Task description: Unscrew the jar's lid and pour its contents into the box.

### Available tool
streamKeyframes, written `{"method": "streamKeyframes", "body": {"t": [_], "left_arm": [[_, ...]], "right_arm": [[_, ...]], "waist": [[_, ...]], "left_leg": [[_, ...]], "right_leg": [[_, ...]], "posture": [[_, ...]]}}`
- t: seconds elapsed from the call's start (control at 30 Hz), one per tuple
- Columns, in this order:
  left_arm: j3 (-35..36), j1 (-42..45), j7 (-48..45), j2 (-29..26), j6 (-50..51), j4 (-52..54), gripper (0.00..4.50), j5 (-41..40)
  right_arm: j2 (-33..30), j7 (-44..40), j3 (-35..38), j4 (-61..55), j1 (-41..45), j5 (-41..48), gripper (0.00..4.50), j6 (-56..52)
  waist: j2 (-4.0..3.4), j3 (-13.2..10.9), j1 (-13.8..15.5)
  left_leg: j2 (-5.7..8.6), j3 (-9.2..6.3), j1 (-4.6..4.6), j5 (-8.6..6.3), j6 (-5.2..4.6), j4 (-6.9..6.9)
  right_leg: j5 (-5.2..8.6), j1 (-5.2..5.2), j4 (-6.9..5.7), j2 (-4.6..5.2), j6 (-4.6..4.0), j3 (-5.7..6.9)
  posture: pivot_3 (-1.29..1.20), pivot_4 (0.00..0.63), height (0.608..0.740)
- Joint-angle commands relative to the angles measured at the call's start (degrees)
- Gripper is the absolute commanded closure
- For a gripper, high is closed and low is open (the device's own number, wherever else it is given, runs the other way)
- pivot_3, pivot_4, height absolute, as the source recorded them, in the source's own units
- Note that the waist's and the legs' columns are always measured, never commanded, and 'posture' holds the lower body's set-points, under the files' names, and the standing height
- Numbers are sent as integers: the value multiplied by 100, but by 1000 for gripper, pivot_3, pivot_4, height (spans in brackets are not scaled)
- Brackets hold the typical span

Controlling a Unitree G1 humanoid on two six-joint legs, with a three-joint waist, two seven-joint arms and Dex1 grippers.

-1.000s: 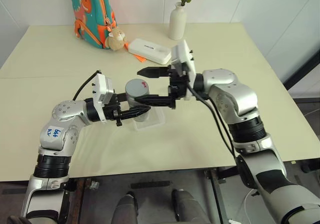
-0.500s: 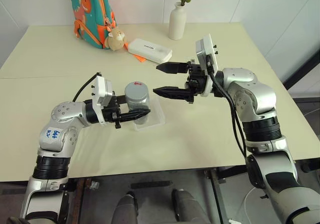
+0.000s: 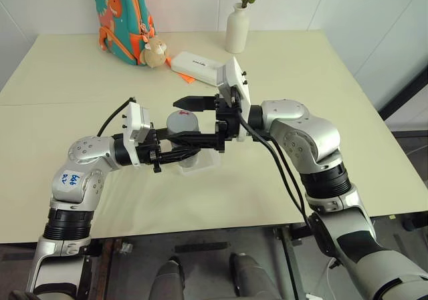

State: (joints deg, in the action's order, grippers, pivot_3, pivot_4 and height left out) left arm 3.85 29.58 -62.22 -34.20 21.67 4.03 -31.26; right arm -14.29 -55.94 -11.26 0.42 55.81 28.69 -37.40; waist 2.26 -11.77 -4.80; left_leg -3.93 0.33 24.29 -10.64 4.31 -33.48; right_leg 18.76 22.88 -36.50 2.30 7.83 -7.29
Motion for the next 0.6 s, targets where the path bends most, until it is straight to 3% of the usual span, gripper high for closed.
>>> {"method": "streamKeyframes", "body": {"t": [0.03,0.6], "left_arm": [[29,58,-23,20,-1,170,2500,-113],[34,127,-74,2,-1,126,2500,-95]], "right_arm": [[111,117,-9,-16,171,-113,25,156],[-611,-593,533,301,-148,121,25,376]], "waist": [[0,0,0],[0,0,-7]], "left_leg": [[0,0,0,0,0,0],[0,0,1,0,0,-1]], "right_leg": [[0,0,0,0,0,0],[0,1,-1,-1,0,0]], "posture": [[0,150,740],[0,150,740]]}}
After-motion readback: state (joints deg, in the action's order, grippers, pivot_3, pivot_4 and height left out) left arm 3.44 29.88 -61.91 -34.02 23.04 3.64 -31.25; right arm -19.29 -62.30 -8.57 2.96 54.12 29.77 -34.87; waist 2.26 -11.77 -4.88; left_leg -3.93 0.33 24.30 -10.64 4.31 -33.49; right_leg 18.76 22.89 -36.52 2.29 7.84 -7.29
